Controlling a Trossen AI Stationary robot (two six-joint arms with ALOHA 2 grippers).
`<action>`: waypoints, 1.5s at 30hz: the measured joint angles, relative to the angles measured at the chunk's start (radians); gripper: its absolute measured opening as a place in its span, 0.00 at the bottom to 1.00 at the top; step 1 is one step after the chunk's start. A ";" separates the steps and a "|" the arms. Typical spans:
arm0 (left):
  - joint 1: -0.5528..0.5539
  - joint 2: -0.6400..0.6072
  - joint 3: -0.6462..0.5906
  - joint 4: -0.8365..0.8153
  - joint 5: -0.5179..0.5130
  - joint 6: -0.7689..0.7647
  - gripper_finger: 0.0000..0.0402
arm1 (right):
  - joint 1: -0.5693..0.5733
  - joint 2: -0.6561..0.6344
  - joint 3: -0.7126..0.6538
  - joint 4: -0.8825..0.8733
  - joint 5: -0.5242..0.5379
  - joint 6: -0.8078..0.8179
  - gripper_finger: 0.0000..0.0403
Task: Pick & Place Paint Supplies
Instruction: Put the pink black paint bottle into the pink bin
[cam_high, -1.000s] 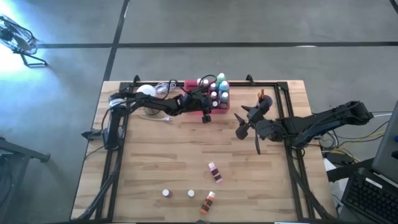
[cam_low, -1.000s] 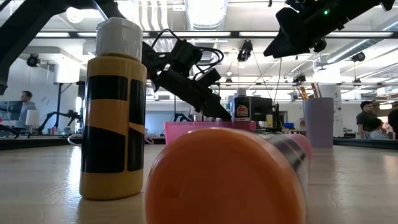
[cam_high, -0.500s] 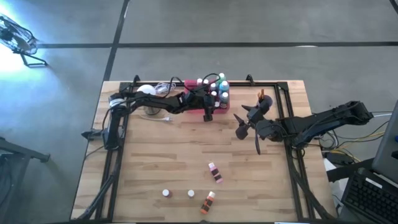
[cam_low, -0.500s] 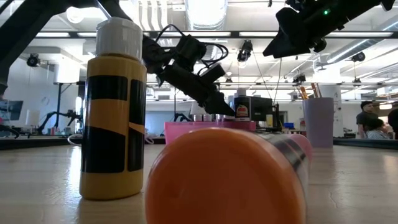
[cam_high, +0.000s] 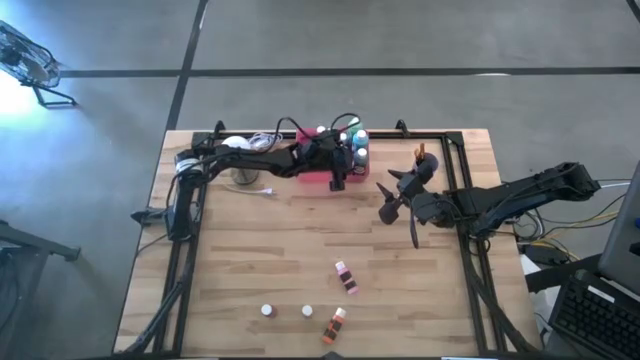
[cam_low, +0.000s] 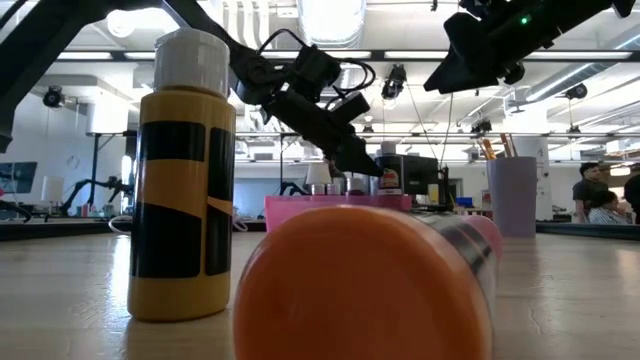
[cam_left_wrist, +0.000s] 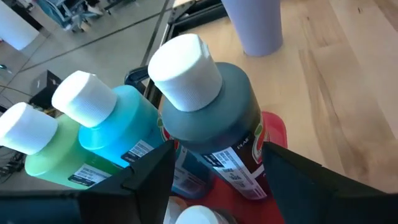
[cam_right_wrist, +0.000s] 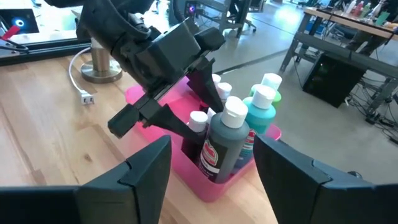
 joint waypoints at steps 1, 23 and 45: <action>0.000 0.000 0.006 -0.012 0.000 0.000 0.61 | 0.000 0.000 0.000 0.000 0.000 0.000 0.55; -0.118 -0.590 0.050 -0.670 -0.018 -0.224 0.60 | 0.000 0.001 0.000 -0.008 -0.010 0.038 0.48; -0.915 -0.739 0.048 -1.280 -0.470 -0.985 0.51 | 0.003 0.003 0.000 0.243 -0.401 -0.139 0.30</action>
